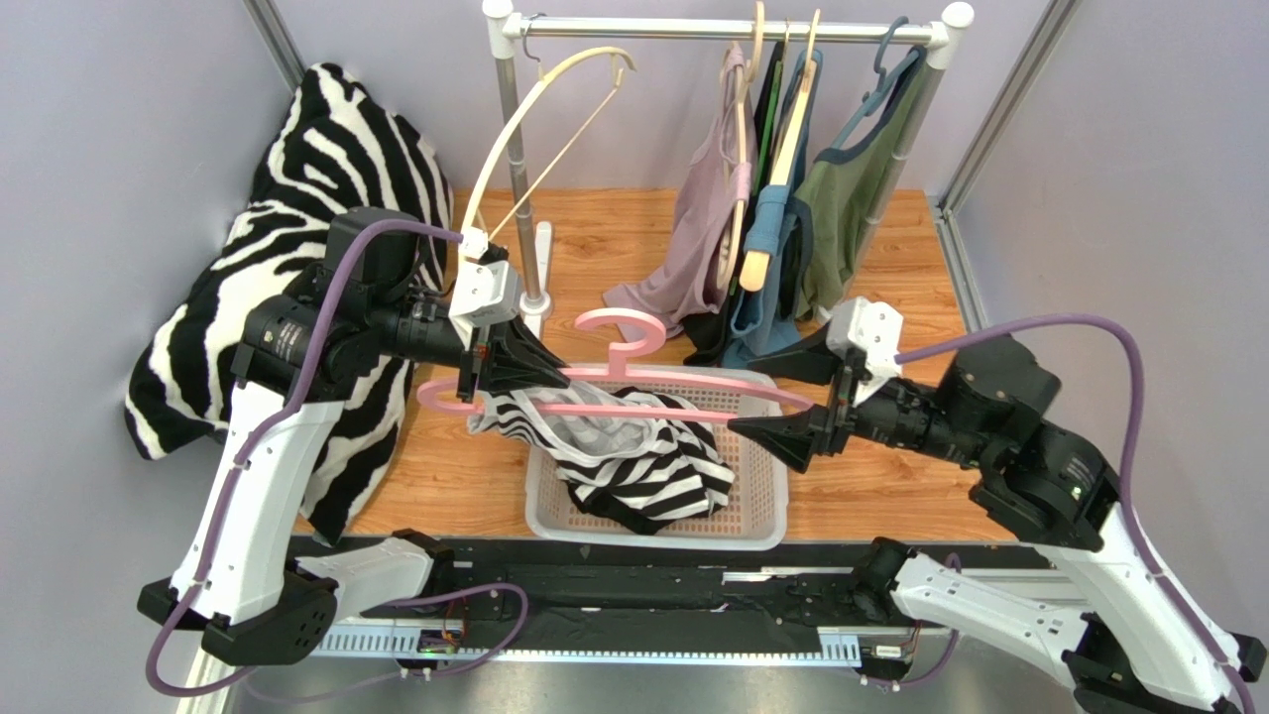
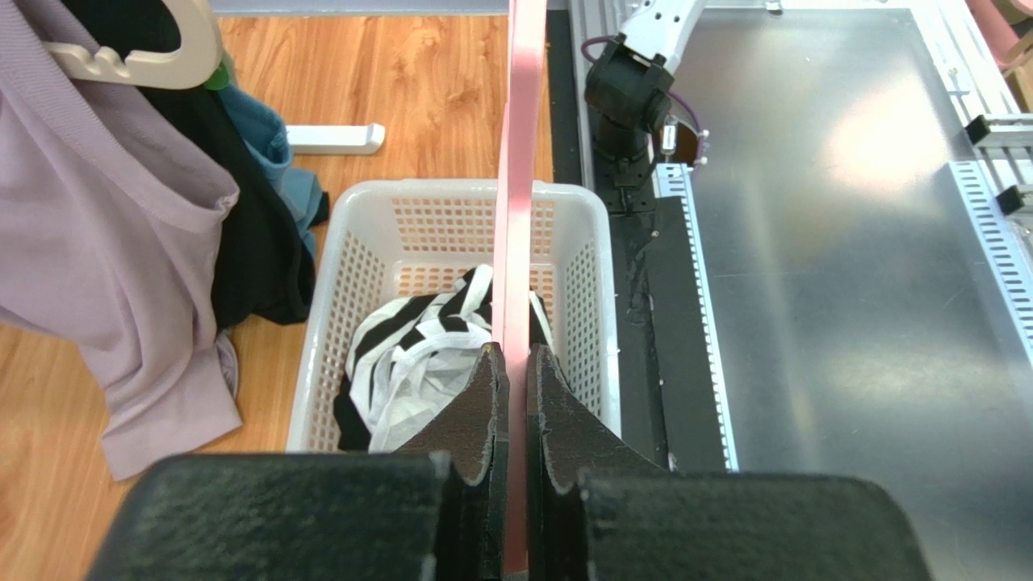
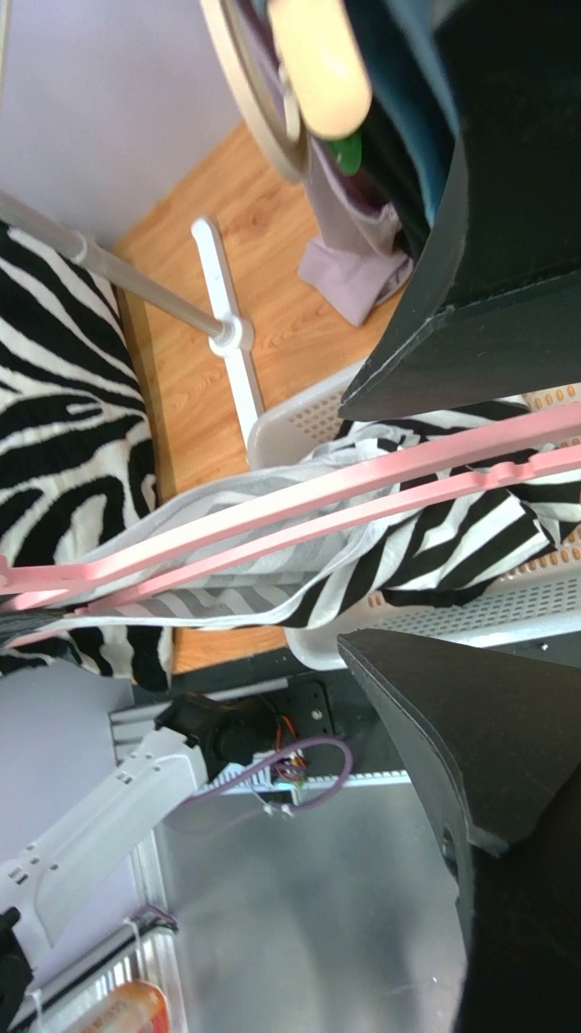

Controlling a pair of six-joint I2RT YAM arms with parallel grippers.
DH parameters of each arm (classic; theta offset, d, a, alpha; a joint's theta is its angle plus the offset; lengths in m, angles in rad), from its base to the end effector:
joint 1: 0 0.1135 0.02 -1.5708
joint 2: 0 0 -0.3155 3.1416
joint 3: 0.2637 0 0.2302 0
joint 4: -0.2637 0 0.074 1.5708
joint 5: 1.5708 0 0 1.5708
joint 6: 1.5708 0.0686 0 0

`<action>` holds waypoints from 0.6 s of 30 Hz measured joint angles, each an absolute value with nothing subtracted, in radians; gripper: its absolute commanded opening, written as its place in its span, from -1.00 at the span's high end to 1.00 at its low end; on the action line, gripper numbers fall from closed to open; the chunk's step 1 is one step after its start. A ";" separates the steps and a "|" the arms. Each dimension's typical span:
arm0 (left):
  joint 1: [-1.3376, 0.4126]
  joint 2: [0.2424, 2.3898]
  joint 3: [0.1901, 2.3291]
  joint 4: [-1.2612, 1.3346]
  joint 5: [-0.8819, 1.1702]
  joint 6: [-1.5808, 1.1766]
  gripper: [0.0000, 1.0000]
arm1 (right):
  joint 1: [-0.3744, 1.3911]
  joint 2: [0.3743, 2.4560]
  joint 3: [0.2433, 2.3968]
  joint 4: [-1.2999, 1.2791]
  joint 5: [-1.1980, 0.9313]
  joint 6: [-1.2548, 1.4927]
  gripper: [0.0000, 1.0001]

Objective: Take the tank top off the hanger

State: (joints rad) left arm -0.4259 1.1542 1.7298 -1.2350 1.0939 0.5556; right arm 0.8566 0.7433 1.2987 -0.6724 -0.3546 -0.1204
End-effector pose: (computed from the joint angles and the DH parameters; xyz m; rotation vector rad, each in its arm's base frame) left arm 0.0927 -0.1090 0.5087 1.4215 1.4348 -1.1145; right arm 0.0359 0.0778 0.4790 -1.0563 1.3996 0.8436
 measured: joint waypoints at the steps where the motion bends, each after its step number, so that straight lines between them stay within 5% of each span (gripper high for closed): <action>1: -0.426 1.154 1.731 -1.238 1.099 0.556 1.00 | 0.857 0.754 1.299 -0.675 -0.369 -0.120 -0.37; 5: -0.426 1.153 1.731 -1.245 1.114 0.560 1.00 | 0.857 0.777 1.299 -0.677 -0.396 -0.120 -0.33; 11: -0.426 1.151 1.731 -1.247 1.125 0.566 1.00 | 0.857 0.784 1.299 -0.683 -0.408 -0.118 0.28; 18: -0.426 1.151 1.742 -1.261 1.137 0.567 1.00 | 0.856 0.797 1.298 -0.720 -0.403 -0.113 0.41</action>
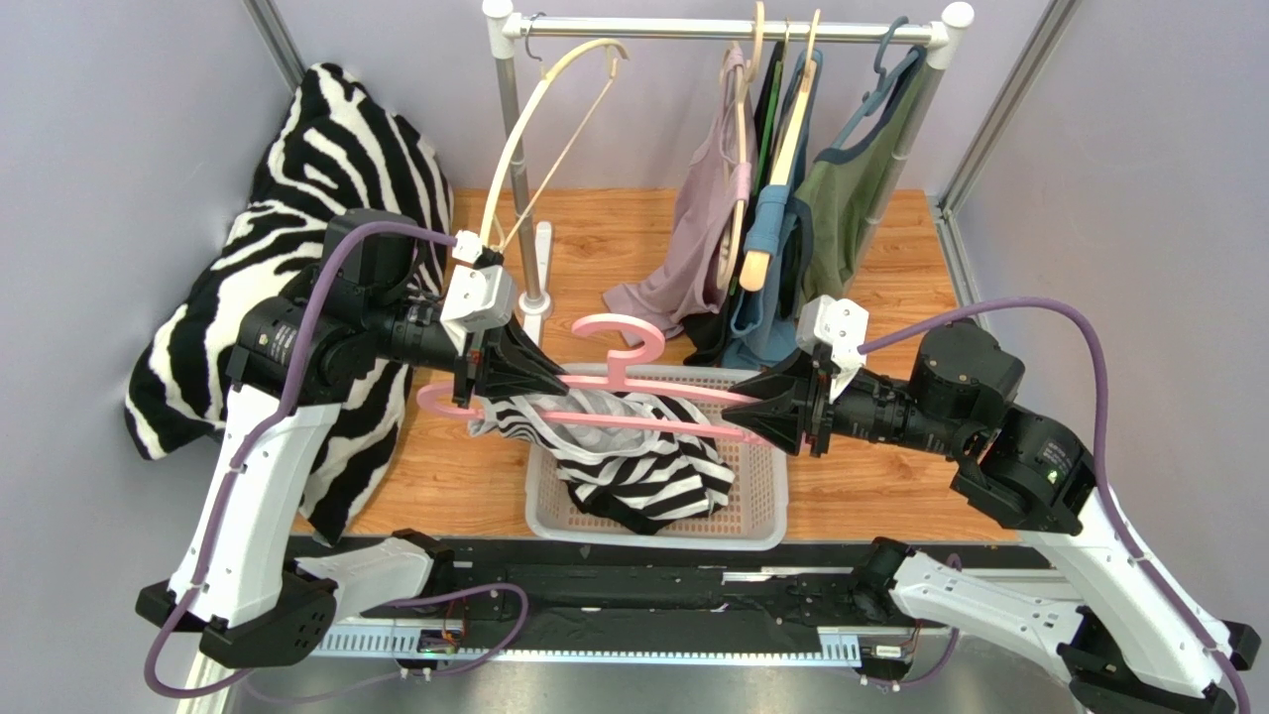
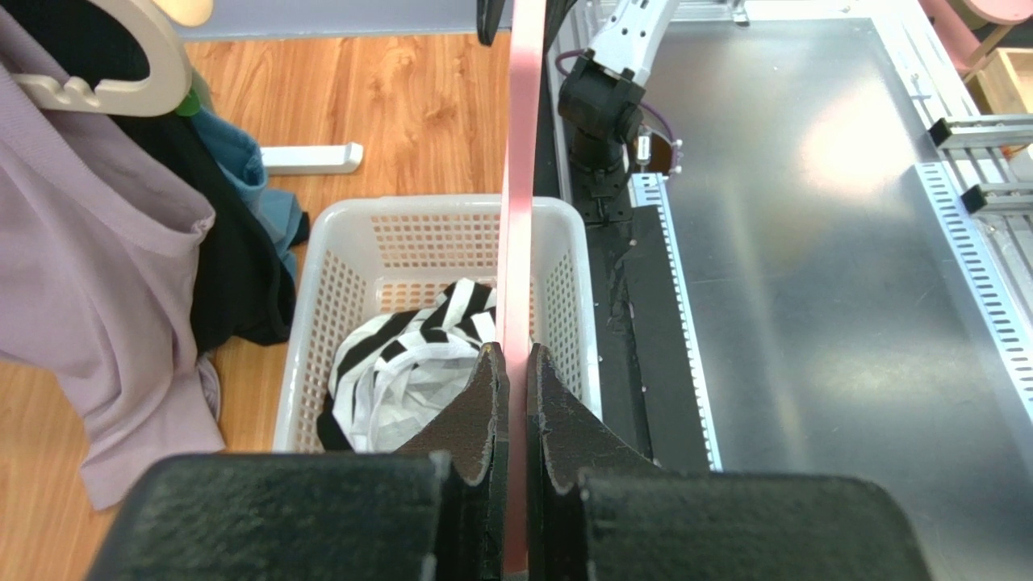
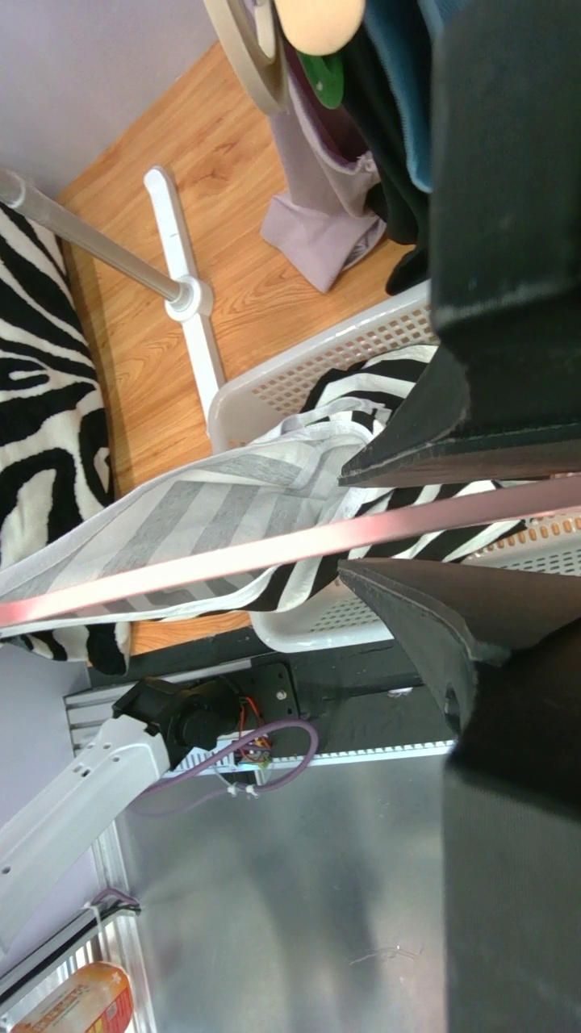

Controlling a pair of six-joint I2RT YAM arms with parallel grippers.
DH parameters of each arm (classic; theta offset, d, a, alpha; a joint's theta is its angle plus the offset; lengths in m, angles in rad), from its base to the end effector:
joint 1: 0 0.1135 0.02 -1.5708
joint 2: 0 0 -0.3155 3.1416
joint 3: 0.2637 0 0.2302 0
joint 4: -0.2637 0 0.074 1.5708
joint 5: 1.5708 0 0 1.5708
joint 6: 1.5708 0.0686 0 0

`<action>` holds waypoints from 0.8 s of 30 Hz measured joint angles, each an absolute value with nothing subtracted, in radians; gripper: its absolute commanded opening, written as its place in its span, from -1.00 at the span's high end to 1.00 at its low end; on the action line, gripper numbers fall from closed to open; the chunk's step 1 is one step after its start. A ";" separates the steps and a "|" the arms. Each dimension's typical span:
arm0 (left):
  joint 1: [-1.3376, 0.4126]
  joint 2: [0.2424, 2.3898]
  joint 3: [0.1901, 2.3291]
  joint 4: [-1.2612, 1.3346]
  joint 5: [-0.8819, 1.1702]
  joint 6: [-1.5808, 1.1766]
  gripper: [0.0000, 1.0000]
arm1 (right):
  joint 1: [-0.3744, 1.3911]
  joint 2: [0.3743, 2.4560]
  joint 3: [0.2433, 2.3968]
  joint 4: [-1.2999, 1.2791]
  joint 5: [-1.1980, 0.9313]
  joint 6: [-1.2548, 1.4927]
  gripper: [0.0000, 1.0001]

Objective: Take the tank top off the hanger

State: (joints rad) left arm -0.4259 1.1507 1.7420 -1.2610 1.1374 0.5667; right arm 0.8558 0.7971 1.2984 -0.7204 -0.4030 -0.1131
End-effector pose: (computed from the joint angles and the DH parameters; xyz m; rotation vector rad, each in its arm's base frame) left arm 0.0863 -0.1075 0.5115 1.4353 1.4048 -1.1580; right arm 0.0449 0.0927 0.4688 -1.1218 1.4855 0.8842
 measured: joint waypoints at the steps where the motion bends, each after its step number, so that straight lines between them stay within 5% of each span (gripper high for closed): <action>1: -0.426 1.151 1.744 -1.260 1.143 0.567 1.00 | 0.856 0.797 1.298 -0.726 -0.401 -0.113 0.42; 6: -0.426 1.150 1.744 -1.260 1.152 0.567 1.00 | 0.857 0.798 1.295 -0.759 -0.407 -0.116 1.00; 9: -0.426 1.151 1.744 -1.260 1.149 0.568 0.99 | 0.864 0.797 1.295 -0.768 -0.436 -0.119 1.00; 11: -0.426 1.151 1.744 -1.260 1.147 0.568 0.41 | 0.863 0.797 1.295 -0.769 -0.440 -0.117 1.00; 12: -0.426 1.151 1.744 -1.258 1.146 0.567 -0.06 | 0.863 0.797 1.295 -0.768 -0.440 -0.117 1.00; 15: -0.426 1.150 1.742 -1.220 1.137 0.534 -0.63 | 0.863 0.788 1.295 -0.769 -0.433 -0.110 1.00; 18: -0.426 1.143 1.742 -1.159 1.085 0.473 -0.92 | 0.860 0.781 1.291 -0.777 -0.401 -0.101 1.00; 24: -0.424 1.108 1.739 -1.053 0.870 0.375 -0.95 | 0.860 0.762 1.291 -0.839 -0.353 -0.093 1.00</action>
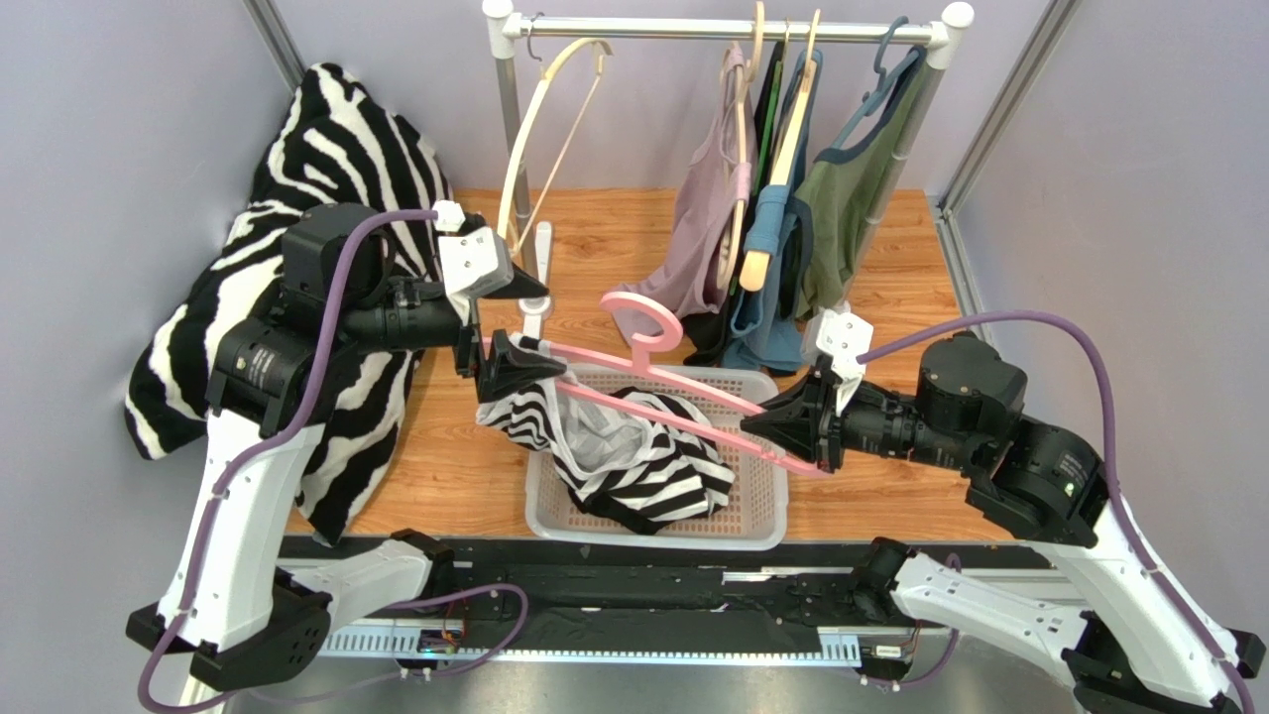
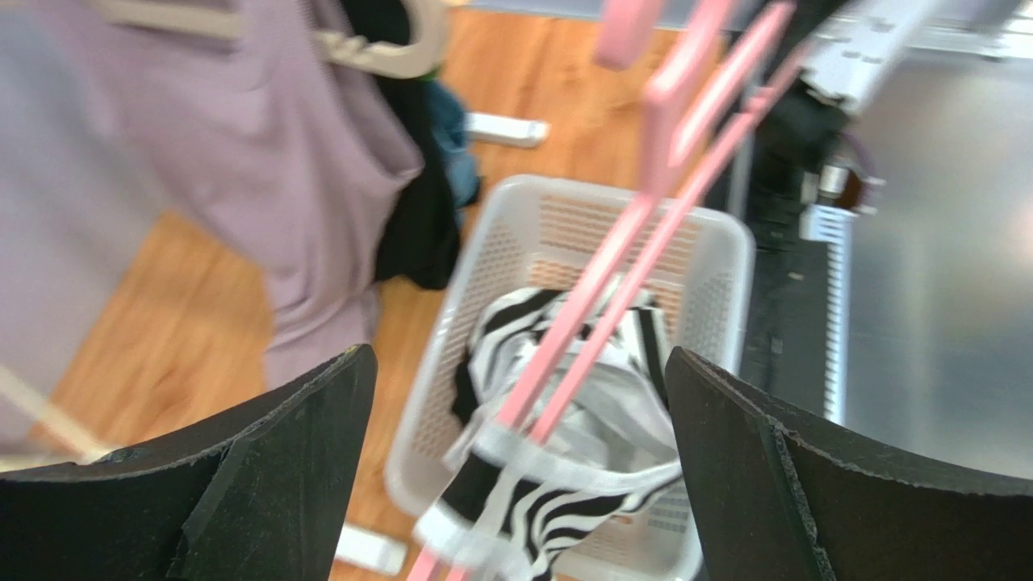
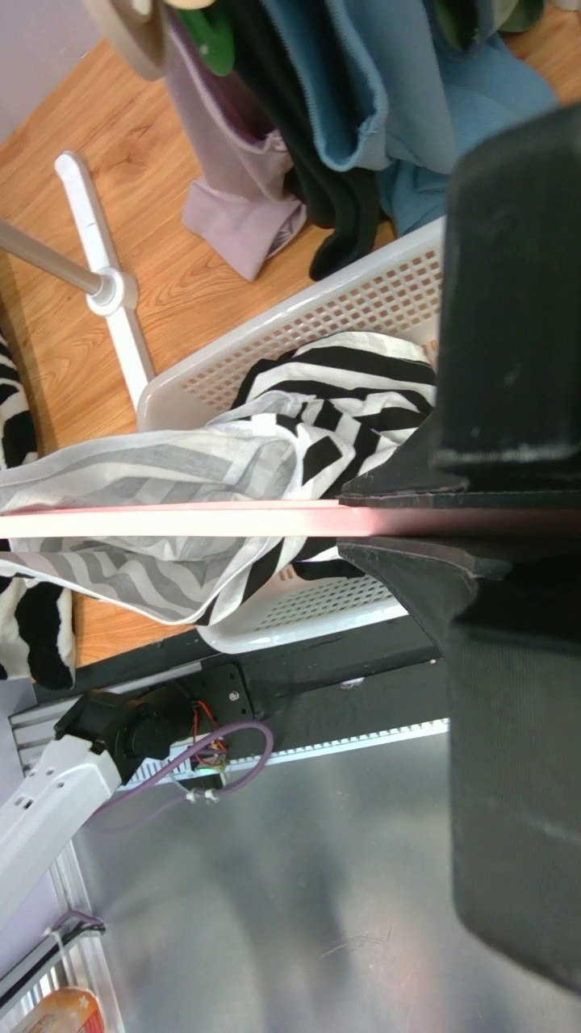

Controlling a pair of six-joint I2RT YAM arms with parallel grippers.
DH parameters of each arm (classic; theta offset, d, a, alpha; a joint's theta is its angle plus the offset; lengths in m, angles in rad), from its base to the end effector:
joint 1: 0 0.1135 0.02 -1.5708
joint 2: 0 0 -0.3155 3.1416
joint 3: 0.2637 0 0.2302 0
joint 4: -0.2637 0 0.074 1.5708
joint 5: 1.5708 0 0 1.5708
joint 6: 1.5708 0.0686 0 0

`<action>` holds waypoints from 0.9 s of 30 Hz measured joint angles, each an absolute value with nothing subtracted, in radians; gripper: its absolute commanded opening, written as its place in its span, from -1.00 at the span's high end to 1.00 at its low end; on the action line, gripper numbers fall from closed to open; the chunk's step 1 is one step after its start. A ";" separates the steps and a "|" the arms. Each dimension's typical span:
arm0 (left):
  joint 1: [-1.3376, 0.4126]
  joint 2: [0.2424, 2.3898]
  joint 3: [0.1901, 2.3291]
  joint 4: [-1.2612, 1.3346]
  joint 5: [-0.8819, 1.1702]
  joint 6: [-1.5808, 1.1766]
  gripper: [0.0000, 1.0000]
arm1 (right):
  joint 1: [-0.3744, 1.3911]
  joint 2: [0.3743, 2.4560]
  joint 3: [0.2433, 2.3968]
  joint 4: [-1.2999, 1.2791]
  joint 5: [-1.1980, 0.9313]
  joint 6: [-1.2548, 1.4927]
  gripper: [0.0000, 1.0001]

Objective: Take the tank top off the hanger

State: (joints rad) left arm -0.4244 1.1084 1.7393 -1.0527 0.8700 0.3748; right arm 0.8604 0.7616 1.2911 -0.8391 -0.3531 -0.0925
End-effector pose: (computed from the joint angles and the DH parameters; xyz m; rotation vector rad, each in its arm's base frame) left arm 0.0980 -0.1018 0.5270 1.2352 1.4911 -0.8911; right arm 0.0374 0.0799 0.4531 -1.1117 1.6044 0.8495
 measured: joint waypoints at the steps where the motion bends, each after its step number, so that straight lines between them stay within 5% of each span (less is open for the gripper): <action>1: -0.422 1.097 1.734 -1.036 0.820 0.360 -0.95 | 0.860 0.756 1.291 -0.850 -0.344 -0.091 1.00; 9: -0.411 0.990 1.555 -0.935 0.538 0.303 -0.88 | 0.860 0.717 1.321 -0.934 -0.262 -0.080 1.00; 16: -0.411 0.984 1.395 -0.922 0.526 0.283 -0.80 | 0.860 0.746 1.384 -1.001 -0.232 -0.071 1.00; 27: -0.406 1.035 1.391 -0.836 0.715 0.187 0.42 | 0.860 0.744 1.389 -1.044 -0.227 -0.064 1.00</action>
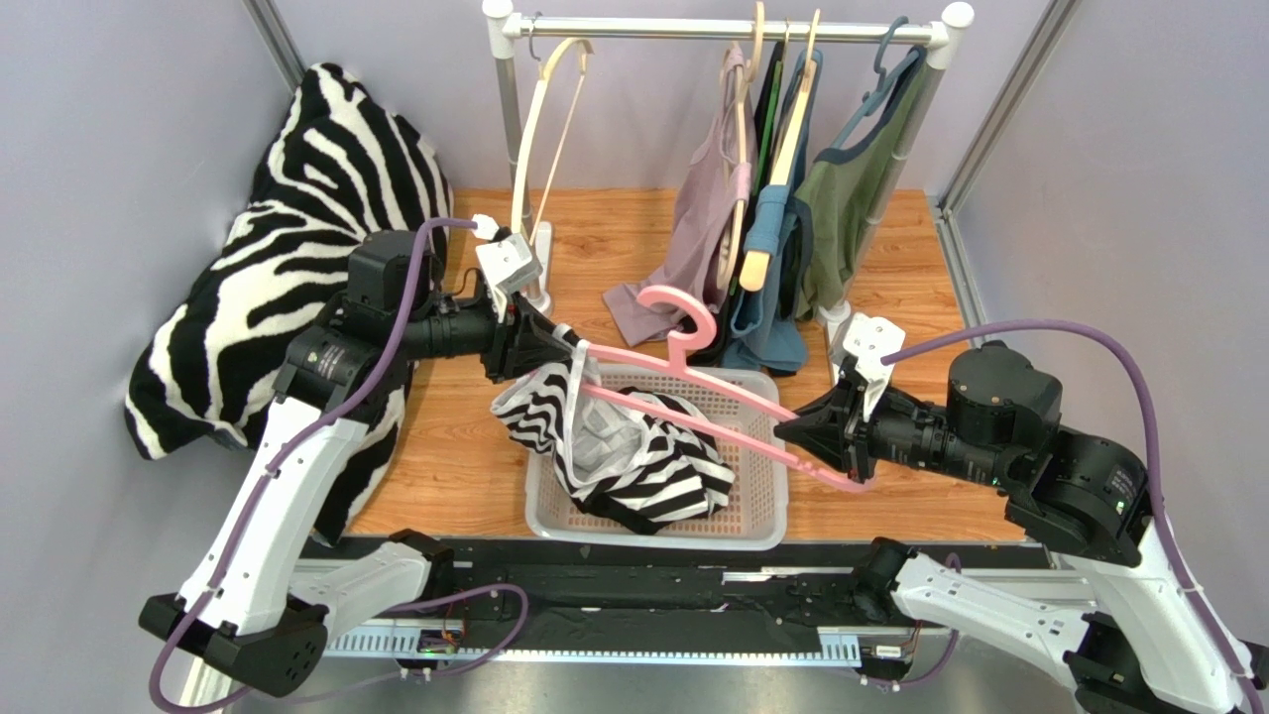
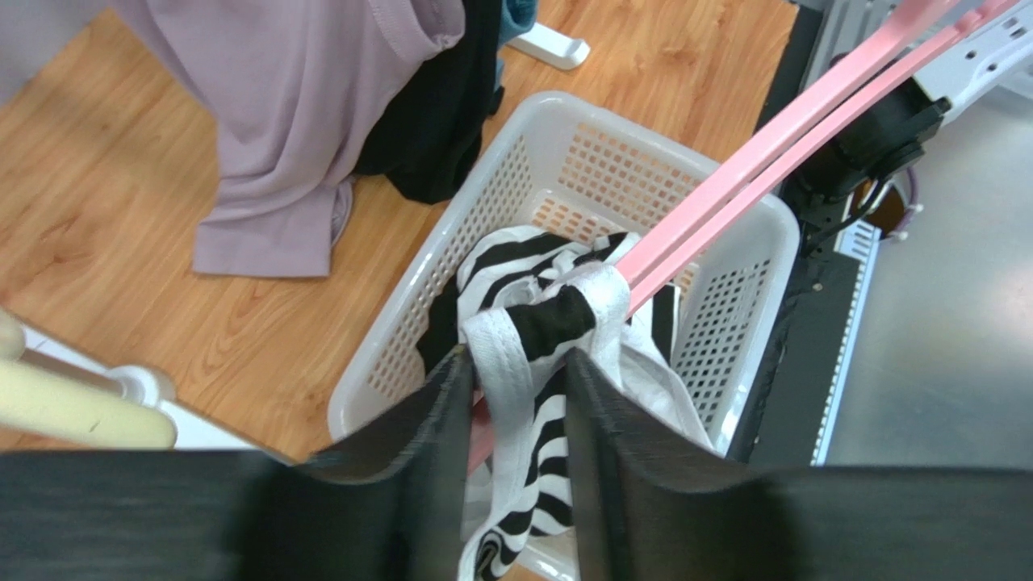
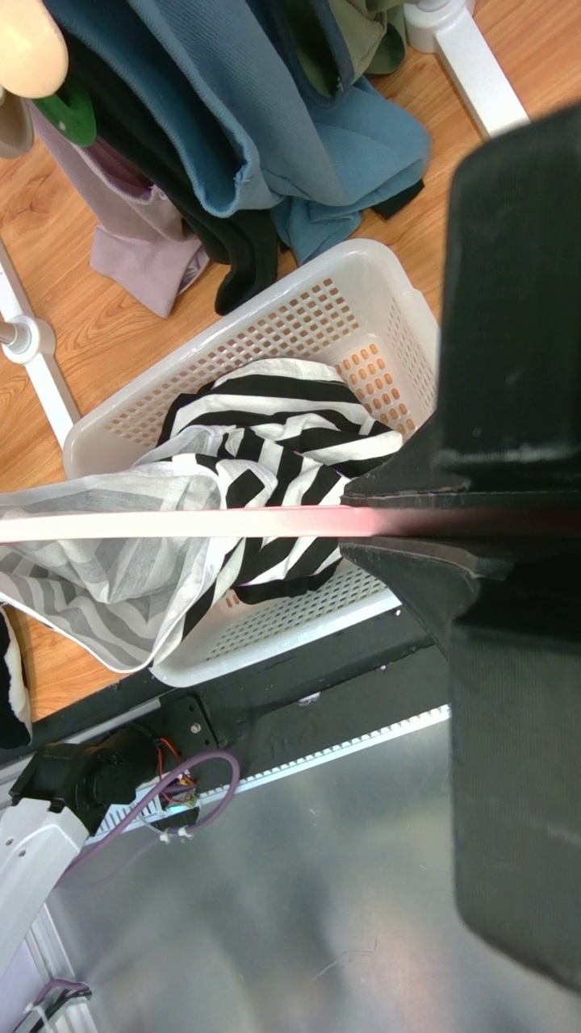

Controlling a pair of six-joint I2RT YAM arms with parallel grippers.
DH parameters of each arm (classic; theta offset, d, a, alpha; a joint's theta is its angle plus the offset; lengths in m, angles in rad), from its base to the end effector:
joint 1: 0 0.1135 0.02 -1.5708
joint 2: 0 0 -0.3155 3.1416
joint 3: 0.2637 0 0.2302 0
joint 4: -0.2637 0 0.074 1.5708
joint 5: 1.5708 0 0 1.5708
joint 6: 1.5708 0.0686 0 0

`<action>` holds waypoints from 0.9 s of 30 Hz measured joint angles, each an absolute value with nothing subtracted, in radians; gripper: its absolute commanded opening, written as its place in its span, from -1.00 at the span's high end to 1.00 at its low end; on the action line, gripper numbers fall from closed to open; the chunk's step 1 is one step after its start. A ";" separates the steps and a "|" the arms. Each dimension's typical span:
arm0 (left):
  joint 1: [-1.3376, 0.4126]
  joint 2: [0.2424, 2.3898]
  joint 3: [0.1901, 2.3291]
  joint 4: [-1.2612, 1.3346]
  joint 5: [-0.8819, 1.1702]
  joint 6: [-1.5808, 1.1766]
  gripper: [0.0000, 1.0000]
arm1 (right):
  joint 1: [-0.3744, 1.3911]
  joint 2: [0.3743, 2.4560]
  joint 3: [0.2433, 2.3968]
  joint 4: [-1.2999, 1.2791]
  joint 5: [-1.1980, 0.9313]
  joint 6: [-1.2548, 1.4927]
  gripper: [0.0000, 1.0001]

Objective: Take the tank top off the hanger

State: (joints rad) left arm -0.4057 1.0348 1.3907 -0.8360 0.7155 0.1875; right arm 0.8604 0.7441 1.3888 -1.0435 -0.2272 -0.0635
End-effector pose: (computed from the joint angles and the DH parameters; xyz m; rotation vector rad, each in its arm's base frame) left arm 0.1273 -0.1036 0.4603 1.0080 1.7620 -0.8665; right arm 0.0269 0.0550 0.4540 -1.0417 1.7476 0.7358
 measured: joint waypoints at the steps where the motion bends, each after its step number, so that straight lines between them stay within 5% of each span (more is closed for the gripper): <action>1: -0.404 1.042 1.391 -0.831 0.727 0.185 0.45 | 0.860 0.744 1.389 -1.047 -0.225 -0.064 1.00; 8: -0.403 1.053 1.400 -0.819 0.751 0.176 1.00 | 0.860 0.743 1.388 -1.065 -0.210 -0.064 1.00; 27: -0.384 1.055 1.517 -0.828 0.490 0.160 1.00 | 0.860 0.652 1.438 -1.156 -0.086 -0.015 1.00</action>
